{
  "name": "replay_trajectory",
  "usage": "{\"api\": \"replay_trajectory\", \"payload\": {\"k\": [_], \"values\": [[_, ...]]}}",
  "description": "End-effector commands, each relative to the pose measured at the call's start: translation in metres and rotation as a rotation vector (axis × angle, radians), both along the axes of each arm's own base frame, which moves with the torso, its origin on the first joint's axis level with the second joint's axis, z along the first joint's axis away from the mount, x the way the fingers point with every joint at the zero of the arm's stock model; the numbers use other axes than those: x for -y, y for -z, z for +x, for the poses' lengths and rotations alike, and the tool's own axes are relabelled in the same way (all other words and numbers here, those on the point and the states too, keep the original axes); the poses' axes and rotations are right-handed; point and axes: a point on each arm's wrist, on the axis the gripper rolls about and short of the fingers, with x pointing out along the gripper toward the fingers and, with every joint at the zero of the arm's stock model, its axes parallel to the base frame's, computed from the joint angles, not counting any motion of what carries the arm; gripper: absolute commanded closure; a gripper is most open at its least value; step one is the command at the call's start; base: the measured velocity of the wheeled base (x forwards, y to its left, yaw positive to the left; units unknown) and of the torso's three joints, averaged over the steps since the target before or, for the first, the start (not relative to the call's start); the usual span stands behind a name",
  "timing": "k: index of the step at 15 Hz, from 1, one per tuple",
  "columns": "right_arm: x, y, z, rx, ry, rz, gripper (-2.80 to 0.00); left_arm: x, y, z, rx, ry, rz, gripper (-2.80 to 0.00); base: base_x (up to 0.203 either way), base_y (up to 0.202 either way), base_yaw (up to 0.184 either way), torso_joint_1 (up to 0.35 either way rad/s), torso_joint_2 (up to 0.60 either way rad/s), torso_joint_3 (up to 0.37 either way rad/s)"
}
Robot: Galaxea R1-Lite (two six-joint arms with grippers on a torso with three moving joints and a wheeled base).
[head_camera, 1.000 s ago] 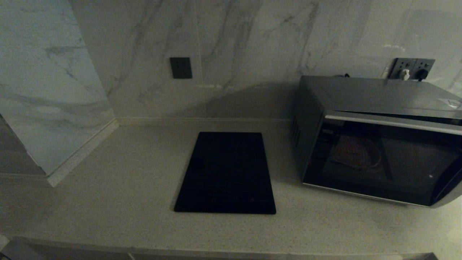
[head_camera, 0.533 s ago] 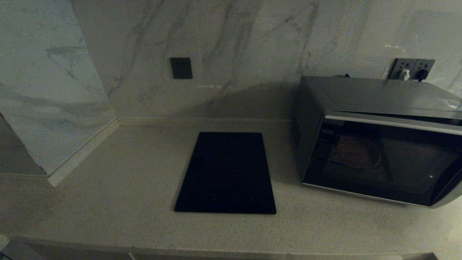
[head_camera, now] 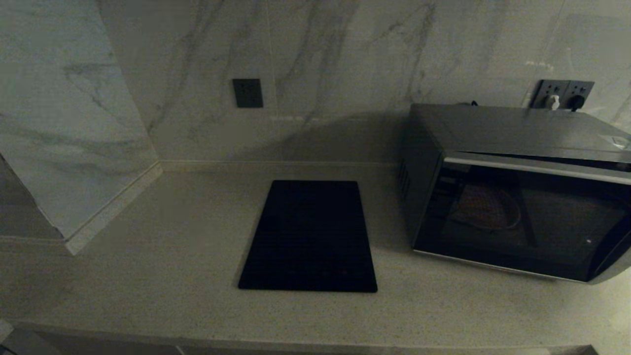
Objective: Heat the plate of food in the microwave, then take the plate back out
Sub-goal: Open the microwave oven
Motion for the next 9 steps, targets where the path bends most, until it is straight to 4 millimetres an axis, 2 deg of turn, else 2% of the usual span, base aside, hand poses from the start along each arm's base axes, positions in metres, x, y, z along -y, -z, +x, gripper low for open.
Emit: {"api": "replay_trajectory", "payload": {"k": [1, 4, 9], "values": [[0.044, 0.020, 0.038, -0.073, 0.051, 0.111, 0.00, 0.000, 0.000, 0.000, -0.001, -0.001, -0.001, 0.00, 0.000, 0.000, 0.000, 0.000, 0.00, 0.000], [0.076, 0.028, 0.066, -0.068, 0.110, 0.180, 0.00, 0.000, 0.000, 0.000, 0.000, -0.001, -0.002, 0.00, 0.000, 0.000, 0.000, 0.000, 0.00, 0.000], [0.100, 0.039, 0.090, -0.057, 0.128, 0.248, 0.00, 0.000, 0.000, 0.000, 0.000, -0.001, -0.001, 0.00, 0.000, 0.000, 0.000, 0.000, 0.00, 0.000]]}}
